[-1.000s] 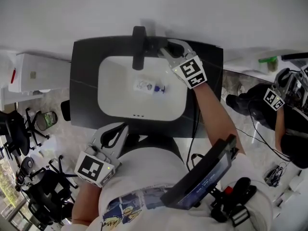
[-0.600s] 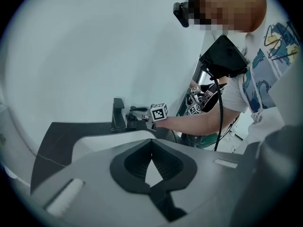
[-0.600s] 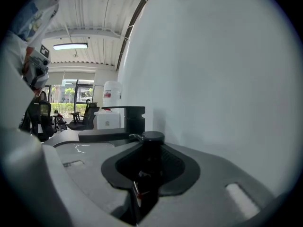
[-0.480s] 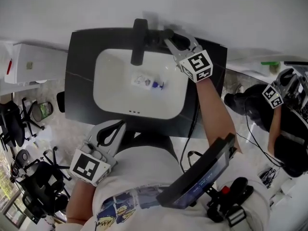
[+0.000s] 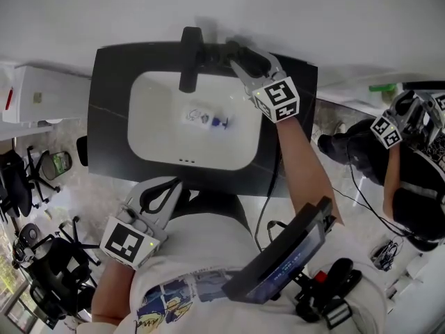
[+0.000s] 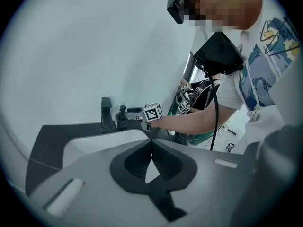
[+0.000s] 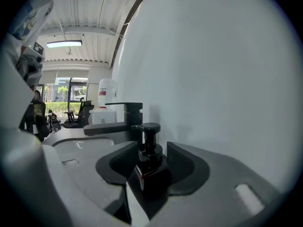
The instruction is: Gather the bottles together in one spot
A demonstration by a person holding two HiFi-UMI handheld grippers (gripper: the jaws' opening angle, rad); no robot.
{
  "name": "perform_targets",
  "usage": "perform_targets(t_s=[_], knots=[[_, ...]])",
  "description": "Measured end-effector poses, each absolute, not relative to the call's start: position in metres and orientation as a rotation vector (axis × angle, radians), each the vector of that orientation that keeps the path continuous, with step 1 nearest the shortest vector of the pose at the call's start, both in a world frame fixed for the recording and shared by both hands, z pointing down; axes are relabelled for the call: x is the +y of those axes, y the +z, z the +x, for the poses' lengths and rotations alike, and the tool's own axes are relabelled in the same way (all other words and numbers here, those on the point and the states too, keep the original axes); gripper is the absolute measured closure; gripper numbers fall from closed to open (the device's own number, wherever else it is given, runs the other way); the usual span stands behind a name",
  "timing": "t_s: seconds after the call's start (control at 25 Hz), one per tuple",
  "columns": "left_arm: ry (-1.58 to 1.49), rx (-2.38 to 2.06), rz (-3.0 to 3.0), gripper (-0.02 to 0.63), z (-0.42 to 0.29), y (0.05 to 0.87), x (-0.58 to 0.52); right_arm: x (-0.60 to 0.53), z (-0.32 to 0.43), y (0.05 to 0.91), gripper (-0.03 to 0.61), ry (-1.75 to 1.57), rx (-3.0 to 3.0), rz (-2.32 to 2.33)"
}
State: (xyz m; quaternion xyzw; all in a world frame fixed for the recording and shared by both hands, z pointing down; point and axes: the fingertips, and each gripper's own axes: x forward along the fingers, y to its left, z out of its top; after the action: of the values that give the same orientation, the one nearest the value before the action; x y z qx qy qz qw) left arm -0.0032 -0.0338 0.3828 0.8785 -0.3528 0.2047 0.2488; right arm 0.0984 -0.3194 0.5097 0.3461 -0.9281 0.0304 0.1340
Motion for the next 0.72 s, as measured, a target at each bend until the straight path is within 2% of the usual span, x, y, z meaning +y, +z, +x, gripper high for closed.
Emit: perform_targets(t_s=[0.24,0.72], knots=[[0.53,-0.924,2.419,0.611,0.001,0.38,-0.019,-0.263,0.107,0.519,0.396,0.094,-2.592,1.015],[0.478,-0.831,2.478,0.611,-0.012,0.381,0.0,-0.164,0.078,0.595,0.42,0.518,-2.248,1.195]])
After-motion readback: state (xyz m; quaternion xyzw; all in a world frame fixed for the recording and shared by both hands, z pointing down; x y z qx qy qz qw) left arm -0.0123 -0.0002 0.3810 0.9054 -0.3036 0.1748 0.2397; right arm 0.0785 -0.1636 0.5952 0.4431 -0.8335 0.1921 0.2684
